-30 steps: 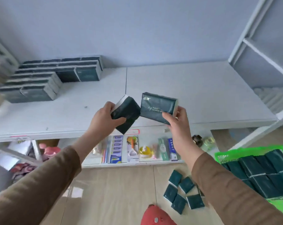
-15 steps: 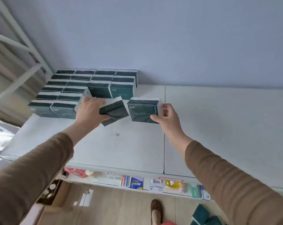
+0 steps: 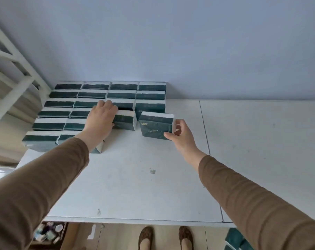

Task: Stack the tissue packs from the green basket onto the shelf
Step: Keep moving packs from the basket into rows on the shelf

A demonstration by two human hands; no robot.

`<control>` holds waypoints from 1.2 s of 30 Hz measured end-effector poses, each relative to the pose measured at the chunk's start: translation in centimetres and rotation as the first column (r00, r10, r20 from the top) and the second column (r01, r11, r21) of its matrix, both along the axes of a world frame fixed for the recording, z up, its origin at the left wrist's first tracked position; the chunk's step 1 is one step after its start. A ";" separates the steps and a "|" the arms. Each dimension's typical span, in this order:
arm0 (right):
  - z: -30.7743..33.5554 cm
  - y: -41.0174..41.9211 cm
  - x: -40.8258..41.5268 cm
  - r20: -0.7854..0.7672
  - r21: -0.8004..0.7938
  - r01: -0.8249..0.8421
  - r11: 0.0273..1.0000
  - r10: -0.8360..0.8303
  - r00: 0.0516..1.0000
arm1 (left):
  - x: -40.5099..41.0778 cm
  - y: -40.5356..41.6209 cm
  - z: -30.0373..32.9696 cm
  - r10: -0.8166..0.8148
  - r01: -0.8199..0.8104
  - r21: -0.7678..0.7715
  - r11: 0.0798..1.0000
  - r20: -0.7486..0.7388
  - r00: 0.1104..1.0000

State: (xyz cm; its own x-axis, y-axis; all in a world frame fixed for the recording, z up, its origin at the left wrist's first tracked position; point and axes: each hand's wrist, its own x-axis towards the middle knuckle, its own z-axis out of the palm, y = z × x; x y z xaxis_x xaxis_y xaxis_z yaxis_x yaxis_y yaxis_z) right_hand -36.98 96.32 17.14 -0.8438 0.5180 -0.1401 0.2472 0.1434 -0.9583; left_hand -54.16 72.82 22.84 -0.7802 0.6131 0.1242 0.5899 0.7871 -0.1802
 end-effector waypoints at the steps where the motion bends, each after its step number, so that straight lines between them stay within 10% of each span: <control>1: -0.2 -0.3 -0.6 0.003 0.008 0.011 1.000 -0.011 1.000 | -0.6 -0.1 -0.1 0.004 -0.004 -0.019 1.000 0.006 1.000; 19: -0.7 -2.4 -2.6 0.068 0.186 0.206 0.961 -0.221 0.973 | 0.1 0.4 0.3 -0.177 0.150 0.189 0.970 0.133 0.975; 27: 3.2 1.8 11.3 0.197 0.592 0.042 0.805 -0.196 0.961 | 10.6 8.4 -0.6 -0.454 0.383 0.312 0.869 0.199 0.868; 36: 2.8 6.9 35.8 0.272 0.703 0.105 0.703 -0.403 0.874 | 31.1 20.4 -3.0 -0.685 0.604 0.329 0.726 0.274 0.675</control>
State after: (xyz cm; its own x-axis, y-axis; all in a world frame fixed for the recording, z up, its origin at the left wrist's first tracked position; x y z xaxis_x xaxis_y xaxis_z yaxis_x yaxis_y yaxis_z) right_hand -1.14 103.17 19.96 -0.6165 0.7862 0.0428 0.6856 0.5627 -0.4619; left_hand -23.02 93.24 19.79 -0.2090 0.9728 0.1003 0.9499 0.1776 0.2570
